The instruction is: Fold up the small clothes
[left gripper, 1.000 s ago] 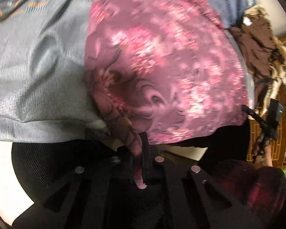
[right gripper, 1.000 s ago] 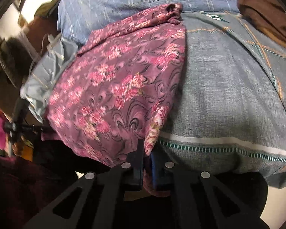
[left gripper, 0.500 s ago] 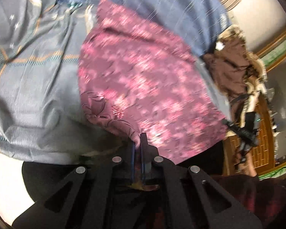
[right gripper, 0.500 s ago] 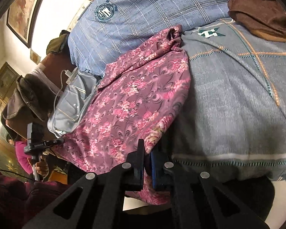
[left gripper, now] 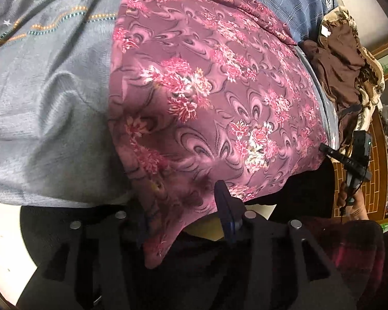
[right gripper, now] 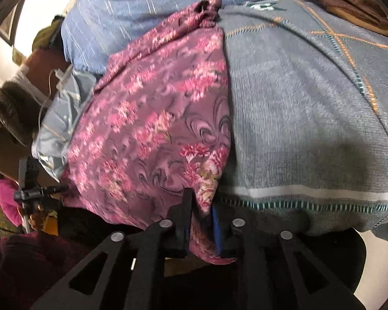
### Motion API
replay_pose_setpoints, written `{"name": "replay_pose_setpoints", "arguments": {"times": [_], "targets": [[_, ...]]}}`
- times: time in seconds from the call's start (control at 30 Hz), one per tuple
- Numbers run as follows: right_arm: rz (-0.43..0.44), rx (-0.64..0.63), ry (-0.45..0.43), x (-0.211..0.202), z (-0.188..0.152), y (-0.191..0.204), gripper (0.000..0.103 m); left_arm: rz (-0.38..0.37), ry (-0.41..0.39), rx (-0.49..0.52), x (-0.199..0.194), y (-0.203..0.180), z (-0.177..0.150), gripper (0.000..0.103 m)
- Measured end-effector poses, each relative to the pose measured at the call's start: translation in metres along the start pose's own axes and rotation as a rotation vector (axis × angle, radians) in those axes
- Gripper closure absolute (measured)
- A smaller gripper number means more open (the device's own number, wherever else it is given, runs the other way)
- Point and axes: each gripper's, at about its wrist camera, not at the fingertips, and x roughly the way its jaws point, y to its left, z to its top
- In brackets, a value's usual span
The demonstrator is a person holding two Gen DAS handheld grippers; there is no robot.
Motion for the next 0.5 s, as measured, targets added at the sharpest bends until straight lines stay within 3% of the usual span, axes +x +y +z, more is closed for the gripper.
{"name": "replay_pose_setpoints", "arguments": {"times": [0.03,0.07,0.17,0.5], "targets": [[0.001,-0.03,0.005,0.001,0.0,0.004,0.087,-0.016,-0.004,-0.002,-0.001,0.0,0.001,0.086],[-0.005,-0.055,0.008,0.001,-0.001,0.007,0.095,-0.03,-0.005,0.001,-0.002,-0.001,0.001,0.099],[0.024,-0.12,-0.001,-0.006,0.0,0.019,0.098,-0.077,-0.042,-0.001,-0.012,-0.005,0.003,0.101],[0.306,-0.007,-0.194,-0.044,0.043,0.032,0.098,-0.251,-0.272,-0.029,-0.073,-0.03,0.041,0.101]]}}
